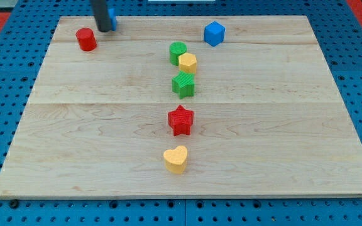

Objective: Move the blue triangle below the blue cube

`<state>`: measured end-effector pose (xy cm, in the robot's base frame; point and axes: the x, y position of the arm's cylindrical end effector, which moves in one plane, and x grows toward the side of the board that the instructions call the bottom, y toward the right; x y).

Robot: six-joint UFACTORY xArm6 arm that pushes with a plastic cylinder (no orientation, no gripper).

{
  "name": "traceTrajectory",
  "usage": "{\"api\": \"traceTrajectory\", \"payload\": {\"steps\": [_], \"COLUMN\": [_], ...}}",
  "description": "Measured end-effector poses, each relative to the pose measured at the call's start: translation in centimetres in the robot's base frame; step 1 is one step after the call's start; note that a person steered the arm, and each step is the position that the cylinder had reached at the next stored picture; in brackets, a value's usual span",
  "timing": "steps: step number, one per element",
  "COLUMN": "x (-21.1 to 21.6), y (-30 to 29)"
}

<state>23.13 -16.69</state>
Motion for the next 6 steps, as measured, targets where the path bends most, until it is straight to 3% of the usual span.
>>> {"api": "traceTrajectory", "payload": {"steps": [1,2,3,5,6], "x": [0.0,-3.3,-3.5,3.8,9.2], "y": [-5.7,-5.1,1.1,20.1,23.4]}}
